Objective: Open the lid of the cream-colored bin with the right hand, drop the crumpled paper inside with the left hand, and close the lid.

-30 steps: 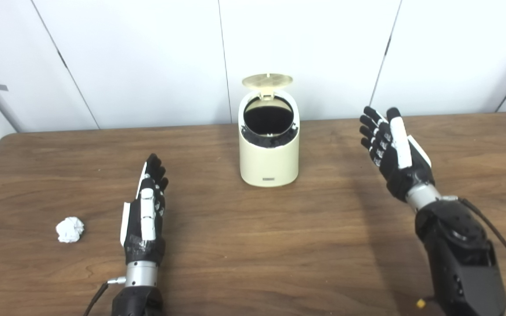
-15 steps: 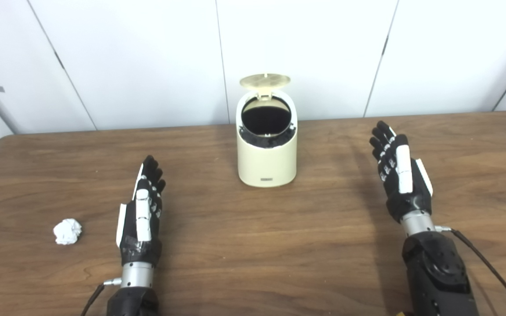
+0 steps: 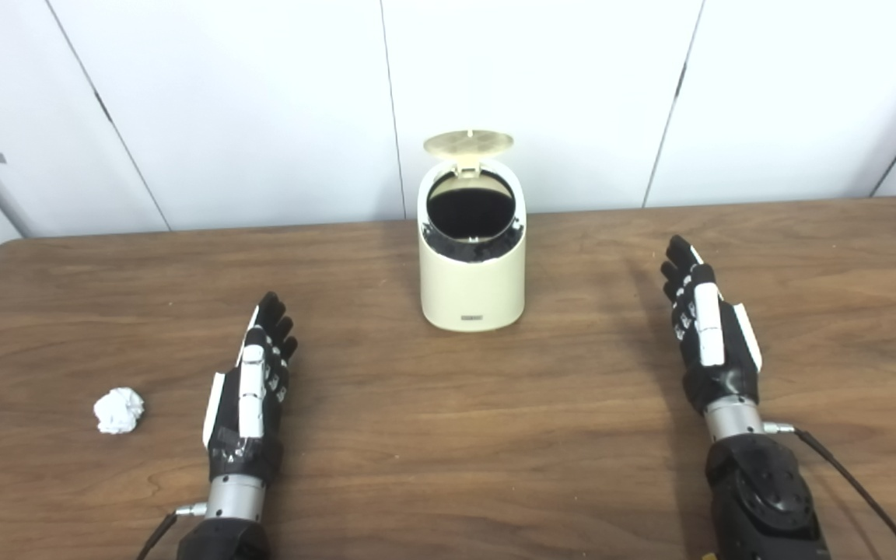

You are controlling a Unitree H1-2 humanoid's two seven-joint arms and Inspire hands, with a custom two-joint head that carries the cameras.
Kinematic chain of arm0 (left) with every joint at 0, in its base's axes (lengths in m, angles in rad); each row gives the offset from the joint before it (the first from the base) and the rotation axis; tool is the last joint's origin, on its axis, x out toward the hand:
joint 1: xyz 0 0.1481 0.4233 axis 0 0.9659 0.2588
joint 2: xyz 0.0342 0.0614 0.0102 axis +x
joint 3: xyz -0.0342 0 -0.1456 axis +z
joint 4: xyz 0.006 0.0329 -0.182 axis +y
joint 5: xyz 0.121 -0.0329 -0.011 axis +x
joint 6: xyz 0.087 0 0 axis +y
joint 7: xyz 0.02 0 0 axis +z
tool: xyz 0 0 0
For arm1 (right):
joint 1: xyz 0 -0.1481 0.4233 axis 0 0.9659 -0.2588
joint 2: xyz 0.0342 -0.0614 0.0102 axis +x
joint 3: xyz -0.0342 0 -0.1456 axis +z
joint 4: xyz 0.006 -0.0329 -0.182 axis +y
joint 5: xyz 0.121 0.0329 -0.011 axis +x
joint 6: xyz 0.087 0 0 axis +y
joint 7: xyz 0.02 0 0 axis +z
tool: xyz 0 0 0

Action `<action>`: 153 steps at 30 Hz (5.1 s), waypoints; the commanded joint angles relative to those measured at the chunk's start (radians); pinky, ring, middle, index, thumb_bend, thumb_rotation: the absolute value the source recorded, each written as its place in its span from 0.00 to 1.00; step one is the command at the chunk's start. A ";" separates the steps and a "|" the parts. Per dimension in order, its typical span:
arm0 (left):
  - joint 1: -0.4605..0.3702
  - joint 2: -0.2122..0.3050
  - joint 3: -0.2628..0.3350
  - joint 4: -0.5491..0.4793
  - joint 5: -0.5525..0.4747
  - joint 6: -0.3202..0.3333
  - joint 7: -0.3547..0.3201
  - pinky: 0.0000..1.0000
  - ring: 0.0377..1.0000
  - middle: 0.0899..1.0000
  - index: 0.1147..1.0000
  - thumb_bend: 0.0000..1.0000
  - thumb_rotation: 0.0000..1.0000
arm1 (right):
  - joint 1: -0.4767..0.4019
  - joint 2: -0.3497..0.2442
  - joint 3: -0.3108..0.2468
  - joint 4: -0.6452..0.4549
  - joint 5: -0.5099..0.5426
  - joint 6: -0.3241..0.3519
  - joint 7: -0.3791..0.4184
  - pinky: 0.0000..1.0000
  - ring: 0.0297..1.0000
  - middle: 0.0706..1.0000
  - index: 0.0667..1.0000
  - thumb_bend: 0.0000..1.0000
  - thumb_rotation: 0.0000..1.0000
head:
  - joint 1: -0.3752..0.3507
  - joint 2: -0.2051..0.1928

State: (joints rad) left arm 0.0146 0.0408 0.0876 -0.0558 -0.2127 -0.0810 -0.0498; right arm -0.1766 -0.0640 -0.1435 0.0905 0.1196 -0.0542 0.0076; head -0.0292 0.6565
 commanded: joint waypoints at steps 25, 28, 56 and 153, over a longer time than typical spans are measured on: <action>0.040 -0.041 -0.012 -0.015 0.064 0.000 0.026 1.00 1.00 1.00 1.00 0.46 0.86 | -0.010 -0.043 -0.020 0.050 0.102 -0.061 0.065 1.00 0.98 0.97 0.94 0.57 0.94 | 0.264 -0.019; 0.038 -0.042 -0.015 -0.005 0.065 -0.008 0.024 1.00 1.00 1.00 1.00 0.47 0.85 | -0.009 -0.044 -0.020 0.053 0.104 -0.061 0.064 1.00 0.98 0.97 0.94 0.57 0.95 | 0.284 -0.026; 0.020 -0.041 -0.079 -0.068 0.348 0.065 0.111 0.99 0.98 0.97 1.00 0.52 0.52 | 0.021 -0.026 -0.009 -0.120 0.104 0.084 0.033 1.00 0.95 0.95 0.93 0.49 1.00 | 0.412 -0.069; -0.104 0.715 -0.058 -0.216 1.053 0.538 -0.423 0.63 0.78 0.79 0.75 0.93 0.12 | -0.002 -0.018 0.011 -0.101 0.085 0.087 0.023 0.86 0.91 0.91 0.94 0.51 0.97 | 0.399 -0.070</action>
State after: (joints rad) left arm -0.0520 0.7099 0.0208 -0.2696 0.8160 0.4595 -0.4885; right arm -0.1533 -0.0809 -0.1272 0.0291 0.2046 0.0439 0.0326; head 0.3697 0.5860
